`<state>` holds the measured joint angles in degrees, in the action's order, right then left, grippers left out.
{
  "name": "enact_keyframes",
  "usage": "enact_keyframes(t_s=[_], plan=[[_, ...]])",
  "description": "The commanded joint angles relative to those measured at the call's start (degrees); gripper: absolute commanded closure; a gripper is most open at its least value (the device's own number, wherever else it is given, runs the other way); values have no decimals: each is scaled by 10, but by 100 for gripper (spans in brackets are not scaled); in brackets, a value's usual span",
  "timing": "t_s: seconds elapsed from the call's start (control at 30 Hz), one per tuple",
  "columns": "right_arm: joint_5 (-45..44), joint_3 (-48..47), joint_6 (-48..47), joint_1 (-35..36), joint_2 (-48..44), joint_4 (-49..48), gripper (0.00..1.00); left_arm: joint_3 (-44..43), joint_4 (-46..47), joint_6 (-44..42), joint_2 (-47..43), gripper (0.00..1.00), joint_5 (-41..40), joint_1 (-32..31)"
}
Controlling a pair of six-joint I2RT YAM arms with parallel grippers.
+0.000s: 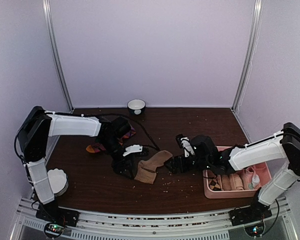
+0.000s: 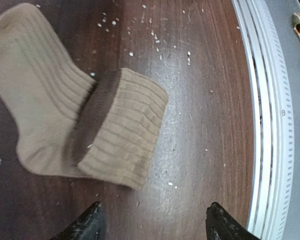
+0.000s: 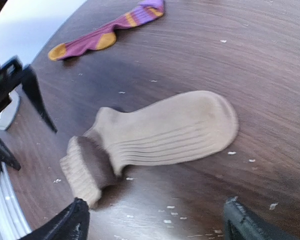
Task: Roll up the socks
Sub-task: Roll the sock at the center of the board.
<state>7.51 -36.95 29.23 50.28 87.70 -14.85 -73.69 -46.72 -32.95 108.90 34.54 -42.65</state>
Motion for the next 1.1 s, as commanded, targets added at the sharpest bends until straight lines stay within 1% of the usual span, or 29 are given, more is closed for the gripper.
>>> enact_keyframes(t_s=[0.0, 0.07, 0.1, 0.2, 0.27, 0.33, 0.4, 0.43, 0.53, 0.57, 0.6, 0.7, 0.73, 0.77, 0.83, 0.9, 0.97, 1.03, 1.07], plan=[[-27, -42, -85, 48, 8, -13, 13, -10, -31, -10, -81, 28, 27, 39], [-19, -64, -101, 68, 37, -4, 15, -8, -29, -2, -112, 4, 13, 48], [-4, -74, -112, 78, 53, -4, 16, -8, -26, 3, -125, 2, 6, 52], [13, -121, -159, 112, 105, 21, 21, -11, -19, 20, -156, 2, -28, 67], [-21, -161, -189, 133, 137, 59, 25, -14, -13, 36, -168, 2, -62, 80], [-34, -185, -187, 134, 159, 80, 28, -11, -5, 50, -188, 2, -86, 101], [-22, -190, -169, 120, 172, 63, 32, -3, 7, 55, -215, 2, -97, 128], [-2, -193, -151, 106, 176, 59, 34, -1, 7, 50, -223, 2, -100, 138], [92, -190, -105, 68, 190, 15, 39, 8, -6, 24, -237, 2, -115, 150], [106, -196, -99, 62, 196, 16, 40, 15, -4, 21, -238, 2, -122, 151], [120, -209, -100, 61, 205, 32, 40, 21, -4, 18, -238, 2, -125, 151], [207, -257, -112, 77, 218, 73, 47, 32, -7, 16, -235, 2, -113, 151], [229, -265, -123, 84, 213, 89, 47, 37, -4, 16, -232, 2, -103, 151], [232, -265, -129, 85, 204, 99, 47, 43, 0, 17, -231, 2, -89, 151], [186, -245, -108, 62, 174, 101, 45, 51, 11, 18, -218, 2, -61, 151], [125, -224, -62, 9, 153, 99, 43, 46, 9, 17, -189, 2, -32, 146], [65, -231, -39, -37, 148, 146, 44, 34, 6, 23, -153, 2, -17, 140], [-21, -263, -36, -55, 159, 223, 45, 14, -4, 22, -122, 2, -5, 135], [-41, -283, -39, -63, 171, 260, 44, 11, -4, 19, -116, 2, 6, 134]])
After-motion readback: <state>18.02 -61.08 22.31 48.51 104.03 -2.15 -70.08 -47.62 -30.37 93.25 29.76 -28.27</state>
